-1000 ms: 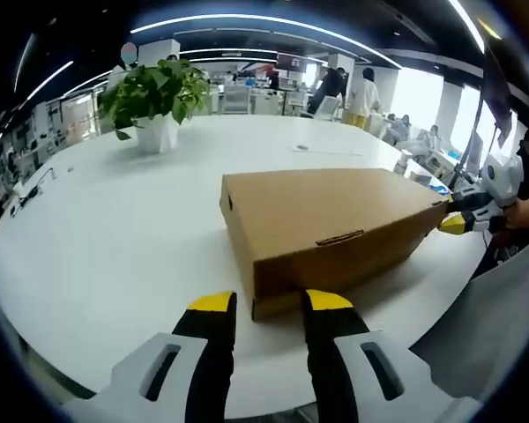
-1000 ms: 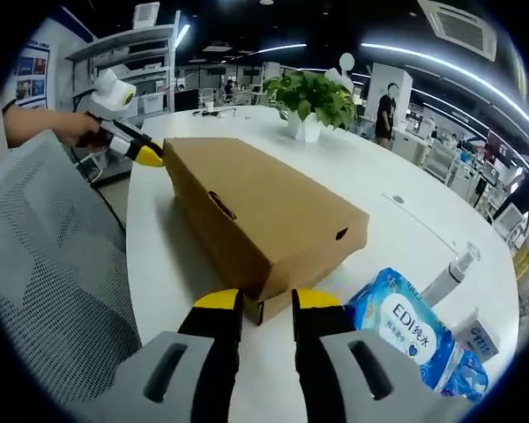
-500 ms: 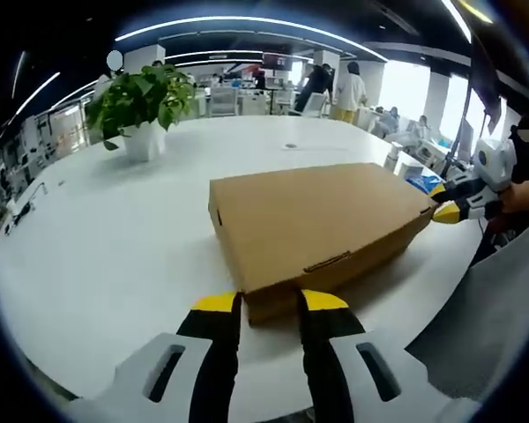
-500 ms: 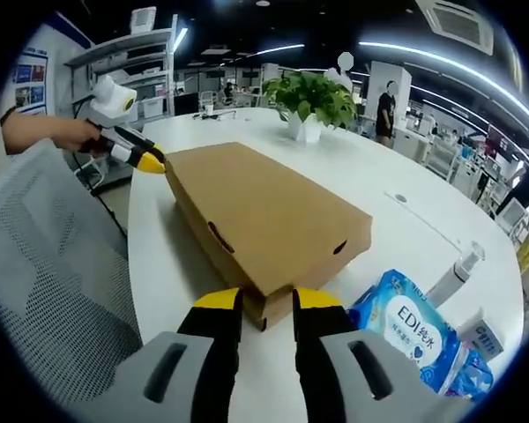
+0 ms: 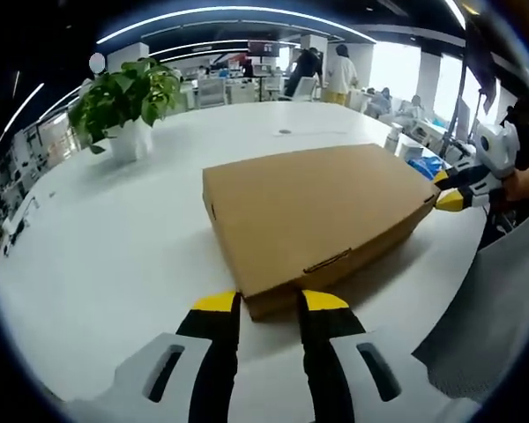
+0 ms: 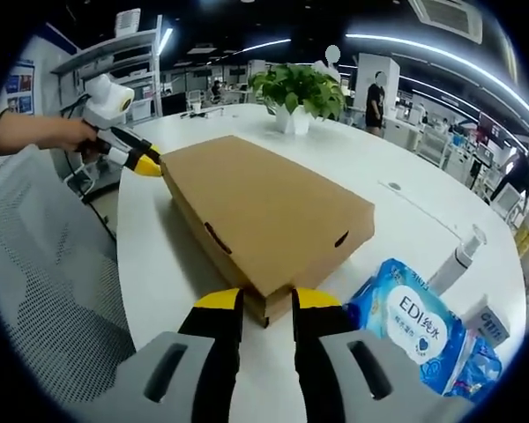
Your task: Operate the shoe box by opening the lid, removing the specified soft item, and placing it in the target area until the item is outside and the box remains undamaged.
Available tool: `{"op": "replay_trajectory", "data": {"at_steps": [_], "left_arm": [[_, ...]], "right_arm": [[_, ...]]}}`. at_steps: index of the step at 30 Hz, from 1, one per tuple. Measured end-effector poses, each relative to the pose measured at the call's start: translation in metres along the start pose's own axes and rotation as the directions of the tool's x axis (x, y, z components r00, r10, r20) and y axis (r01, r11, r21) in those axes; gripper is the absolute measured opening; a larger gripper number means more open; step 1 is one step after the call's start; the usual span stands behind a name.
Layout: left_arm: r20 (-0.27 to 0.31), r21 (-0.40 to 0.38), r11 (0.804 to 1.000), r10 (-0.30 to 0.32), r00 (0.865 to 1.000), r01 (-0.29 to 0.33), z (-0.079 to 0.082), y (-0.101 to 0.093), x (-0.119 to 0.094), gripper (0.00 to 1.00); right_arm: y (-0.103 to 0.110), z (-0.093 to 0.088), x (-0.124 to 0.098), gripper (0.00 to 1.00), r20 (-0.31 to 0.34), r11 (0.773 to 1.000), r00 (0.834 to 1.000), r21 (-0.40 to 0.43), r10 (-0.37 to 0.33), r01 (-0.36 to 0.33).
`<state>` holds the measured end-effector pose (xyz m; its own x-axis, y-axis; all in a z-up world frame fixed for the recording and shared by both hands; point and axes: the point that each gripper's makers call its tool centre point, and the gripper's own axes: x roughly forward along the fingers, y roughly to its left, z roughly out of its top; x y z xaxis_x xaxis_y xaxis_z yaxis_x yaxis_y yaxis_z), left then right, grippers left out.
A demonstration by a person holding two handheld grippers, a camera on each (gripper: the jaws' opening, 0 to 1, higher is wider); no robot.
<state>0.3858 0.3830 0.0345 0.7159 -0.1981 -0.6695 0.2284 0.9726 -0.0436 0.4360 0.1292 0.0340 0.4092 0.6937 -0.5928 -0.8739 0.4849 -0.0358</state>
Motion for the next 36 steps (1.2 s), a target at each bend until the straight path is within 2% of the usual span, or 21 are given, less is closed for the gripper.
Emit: {"op": "replay_trajectory", "data": {"at_steps": [13, 22, 29, 36], "left_arm": [[0.008, -0.011, 1.000, -0.019, 1.000, 0.019, 0.028, 0.009, 0.031, 0.26], [-0.014, 0.003, 0.999, -0.033, 0.999, 0.033, 0.040, 0.014, 0.052, 0.27], [-0.020, 0.010, 0.999, -0.038, 0.999, 0.038, 0.049, 0.018, 0.061, 0.27], [-0.020, 0.024, 0.999, -0.032, 0.999, 0.032, 0.051, 0.021, 0.063, 0.27]], "right_arm": [[-0.035, 0.009, 0.016, 0.21, 0.000, 0.999, 0.999, 0.026, -0.048, 0.048], [-0.054, 0.011, 0.028, 0.21, -0.014, 0.996, 0.997, 0.045, -0.074, 0.074], [-0.063, 0.014, 0.031, 0.21, -0.015, 0.994, 0.996, 0.058, -0.089, 0.089], [-0.064, 0.015, 0.032, 0.21, -0.003, 0.992, 0.995, 0.075, -0.097, 0.097]]}}
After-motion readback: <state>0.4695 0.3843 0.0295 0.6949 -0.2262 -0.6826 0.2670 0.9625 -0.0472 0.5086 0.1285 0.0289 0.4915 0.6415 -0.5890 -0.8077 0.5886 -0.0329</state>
